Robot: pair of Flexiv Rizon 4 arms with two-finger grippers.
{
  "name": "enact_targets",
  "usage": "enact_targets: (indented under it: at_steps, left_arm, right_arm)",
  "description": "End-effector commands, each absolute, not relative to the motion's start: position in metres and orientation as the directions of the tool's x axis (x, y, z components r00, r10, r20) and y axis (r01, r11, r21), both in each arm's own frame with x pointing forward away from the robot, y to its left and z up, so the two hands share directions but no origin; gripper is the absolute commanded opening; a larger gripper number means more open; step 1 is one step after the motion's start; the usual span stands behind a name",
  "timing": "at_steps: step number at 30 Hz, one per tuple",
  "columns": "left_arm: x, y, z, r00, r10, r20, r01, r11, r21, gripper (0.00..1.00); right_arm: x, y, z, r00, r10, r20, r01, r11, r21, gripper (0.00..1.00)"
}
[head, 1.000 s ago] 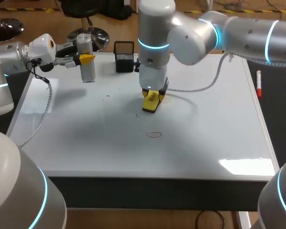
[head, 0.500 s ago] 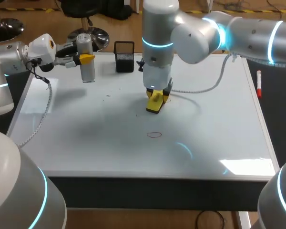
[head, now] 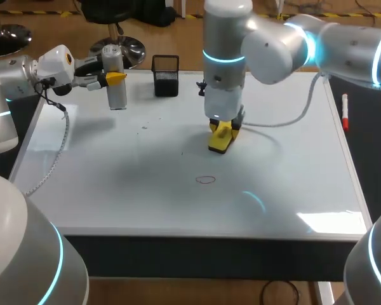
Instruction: Pick up the inspection probe, press it on each red-marked spot on the whiteboard one by one, put down the probe, pick up the eraser, and wipe off all the red marks.
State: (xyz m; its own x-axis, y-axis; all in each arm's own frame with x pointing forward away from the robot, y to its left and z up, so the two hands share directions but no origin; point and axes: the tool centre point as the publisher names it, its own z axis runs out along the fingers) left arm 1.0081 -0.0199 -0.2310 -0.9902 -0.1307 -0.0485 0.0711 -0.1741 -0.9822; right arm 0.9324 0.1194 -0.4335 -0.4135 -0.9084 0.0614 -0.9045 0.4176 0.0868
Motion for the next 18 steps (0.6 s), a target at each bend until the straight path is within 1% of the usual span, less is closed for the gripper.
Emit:
enact_targets:
  at_steps: [1,13,18]
  left_arm:
    - [1.006,-0.021,-0.229,-0.989,-0.137,-0.05,0.073,-0.172,-0.982,0.0]
    - [1.006,-0.021,-0.229,-0.989,-0.137,-0.05,0.073,-0.172,-0.982,0.0]
    - [1.006,-0.021,-0.229,-0.989,-0.137,-0.05,0.073,-0.172,-0.982,0.0]
  right_arm:
    - [0.928,0.104,-0.457,-0.42,-0.905,0.062,-0.902,0.424,0.082,0.0]
    - [0.927,0.095,-0.453,-0.432,-0.9,0.056,-0.896,0.436,0.081,0.0]
    - [0.93,0.1,-0.428,-0.411,-0.911,0.017,-0.909,0.411,0.062,0.0]
